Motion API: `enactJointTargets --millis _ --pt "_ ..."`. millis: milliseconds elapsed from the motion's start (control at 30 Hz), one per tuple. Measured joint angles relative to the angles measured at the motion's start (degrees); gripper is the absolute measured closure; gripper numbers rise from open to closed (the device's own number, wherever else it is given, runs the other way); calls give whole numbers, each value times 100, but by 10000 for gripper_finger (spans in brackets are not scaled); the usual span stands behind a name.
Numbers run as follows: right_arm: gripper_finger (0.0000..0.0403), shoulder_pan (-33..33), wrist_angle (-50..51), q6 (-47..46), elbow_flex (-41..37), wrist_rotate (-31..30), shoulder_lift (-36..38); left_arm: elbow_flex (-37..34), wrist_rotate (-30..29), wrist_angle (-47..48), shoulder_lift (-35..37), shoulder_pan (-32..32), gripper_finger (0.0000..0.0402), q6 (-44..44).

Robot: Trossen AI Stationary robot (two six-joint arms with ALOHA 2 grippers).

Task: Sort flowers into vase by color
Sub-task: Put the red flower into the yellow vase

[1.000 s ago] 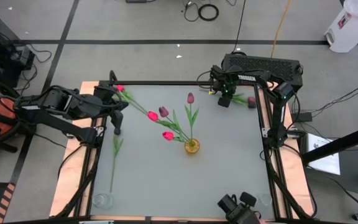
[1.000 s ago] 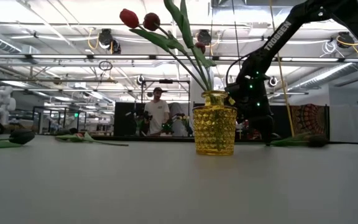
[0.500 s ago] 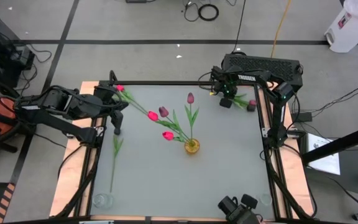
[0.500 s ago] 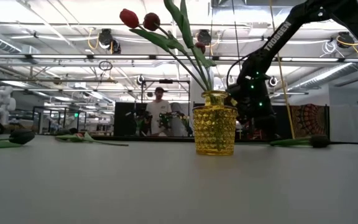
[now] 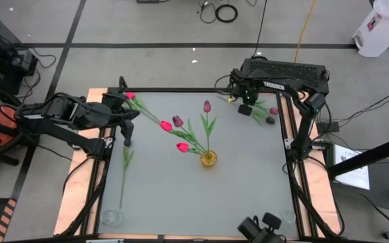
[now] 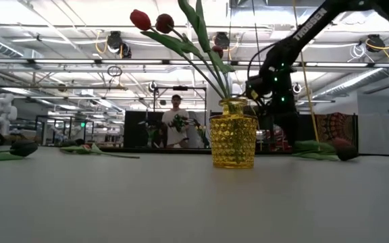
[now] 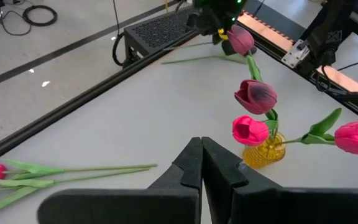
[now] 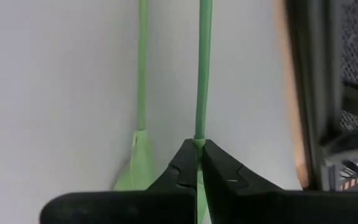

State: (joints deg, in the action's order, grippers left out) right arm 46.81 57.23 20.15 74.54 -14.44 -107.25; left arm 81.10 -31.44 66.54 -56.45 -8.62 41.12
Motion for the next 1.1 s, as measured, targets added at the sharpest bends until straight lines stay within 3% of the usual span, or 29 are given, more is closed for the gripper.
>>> enactJointTargets --millis 400,767,1100 --pt "403 -123 316 -416 2 497 1403 0 0 22 0 -2 392 -104" --pt "402 -750 555 -1654 7 1240 3052 0 4 -31 0 0 390 -412" --pt "402 -1887 409 -2648 19 1491 3684 0 98 -747 0 26 304 -1057"
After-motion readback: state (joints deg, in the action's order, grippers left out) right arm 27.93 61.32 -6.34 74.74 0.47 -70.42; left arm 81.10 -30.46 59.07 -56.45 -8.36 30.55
